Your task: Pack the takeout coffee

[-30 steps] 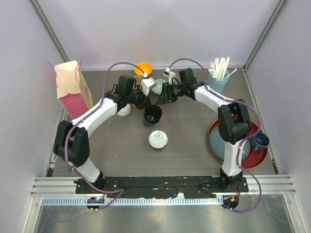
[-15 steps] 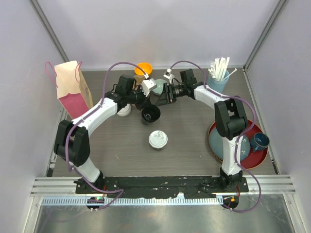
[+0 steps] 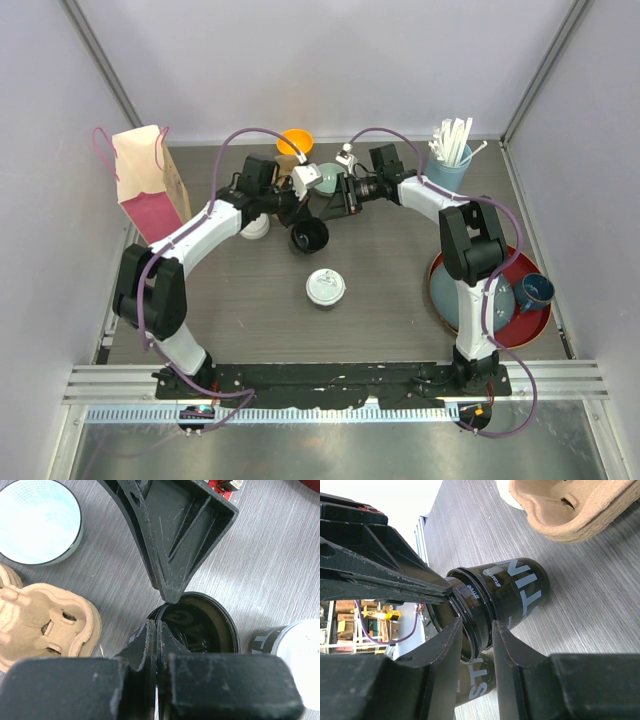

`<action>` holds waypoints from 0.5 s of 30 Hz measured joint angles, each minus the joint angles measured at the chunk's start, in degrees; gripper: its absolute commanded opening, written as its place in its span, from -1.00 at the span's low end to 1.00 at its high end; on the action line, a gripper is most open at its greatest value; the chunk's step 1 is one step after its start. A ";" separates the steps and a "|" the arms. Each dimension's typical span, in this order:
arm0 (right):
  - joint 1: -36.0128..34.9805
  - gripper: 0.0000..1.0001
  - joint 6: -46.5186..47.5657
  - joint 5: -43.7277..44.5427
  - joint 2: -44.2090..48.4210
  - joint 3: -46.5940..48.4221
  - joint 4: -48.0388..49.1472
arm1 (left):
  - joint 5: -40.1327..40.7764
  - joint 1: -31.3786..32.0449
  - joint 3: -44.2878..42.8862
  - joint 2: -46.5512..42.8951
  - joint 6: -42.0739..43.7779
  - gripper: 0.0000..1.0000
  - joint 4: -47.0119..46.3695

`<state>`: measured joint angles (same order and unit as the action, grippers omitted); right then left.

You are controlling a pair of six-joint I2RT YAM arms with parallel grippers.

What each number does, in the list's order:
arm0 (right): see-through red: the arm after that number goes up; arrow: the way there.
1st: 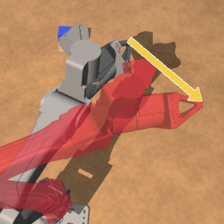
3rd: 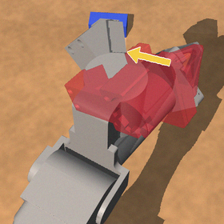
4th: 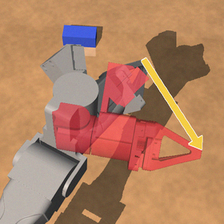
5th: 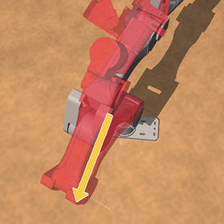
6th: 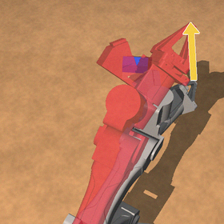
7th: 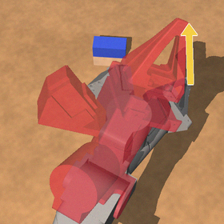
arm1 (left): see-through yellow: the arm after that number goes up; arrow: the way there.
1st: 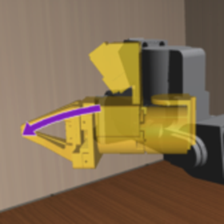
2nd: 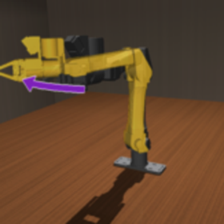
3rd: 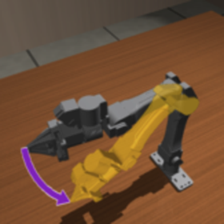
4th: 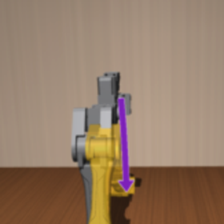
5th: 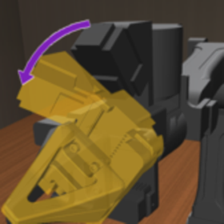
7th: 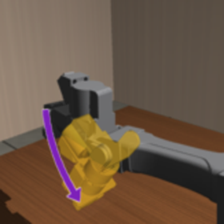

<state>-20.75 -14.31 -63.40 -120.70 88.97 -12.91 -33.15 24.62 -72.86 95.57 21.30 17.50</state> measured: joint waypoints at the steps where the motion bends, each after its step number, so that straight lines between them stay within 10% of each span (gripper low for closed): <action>1: 0.00 -0.32 0.00 0.00 -0.04 0.07 -0.02 | -0.09 -0.02 0.00 0.00 -0.04 -1.00 0.02; 15: 0.00 -0.16 1.92 7.17 0.96 -0.24 -0.94 | 2.10 -0.55 -1.53 0.04 -6.10 -1.00 -0.15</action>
<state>-20.75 -12.38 -56.23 -119.74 88.73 -13.85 -31.05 24.08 -74.39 95.61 15.20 17.34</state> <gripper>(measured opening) 0.391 0.013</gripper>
